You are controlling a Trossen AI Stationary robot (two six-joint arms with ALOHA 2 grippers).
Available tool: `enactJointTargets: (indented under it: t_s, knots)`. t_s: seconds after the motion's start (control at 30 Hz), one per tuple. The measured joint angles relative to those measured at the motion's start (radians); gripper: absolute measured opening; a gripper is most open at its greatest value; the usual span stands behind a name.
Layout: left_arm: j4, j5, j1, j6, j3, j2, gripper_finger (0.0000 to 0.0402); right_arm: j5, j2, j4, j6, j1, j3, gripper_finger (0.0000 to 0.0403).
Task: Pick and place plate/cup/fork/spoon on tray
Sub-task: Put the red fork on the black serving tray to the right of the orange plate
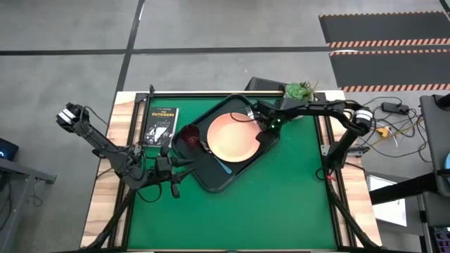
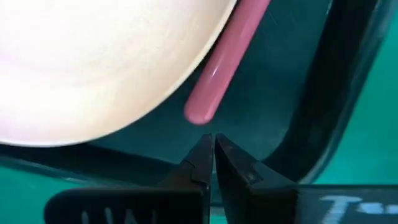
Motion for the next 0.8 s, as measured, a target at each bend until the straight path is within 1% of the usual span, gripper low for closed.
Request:
enactJointTargets:
  t_s: [0.13, 0.37, 0.6, 0.8]
  knots:
    - [0.000, 0.000, 0.000, 0.000, 0.000, 0.000, 0.0099, -0.003, -0.013, 0.025, 0.008, 0.025, -0.039, 0.0009]
    - [0.000, 0.000, 0.000, -0.001, 0.001, 0.000, 0.0099, -0.003, -0.016, 0.164, 0.038, 0.063, -0.115, 0.0009]
    - [0.000, 0.000, 0.000, 0.000, 0.001, 0.000, 0.0099, 0.003, -0.016, 0.279, 0.051, 0.065, -0.145, 0.0009]
    - [0.001, 0.000, 0.000, 0.000, 0.001, 0.000, 0.0099, 0.018, -0.006, 0.301, 0.052, 0.065, -0.147, 0.0009]
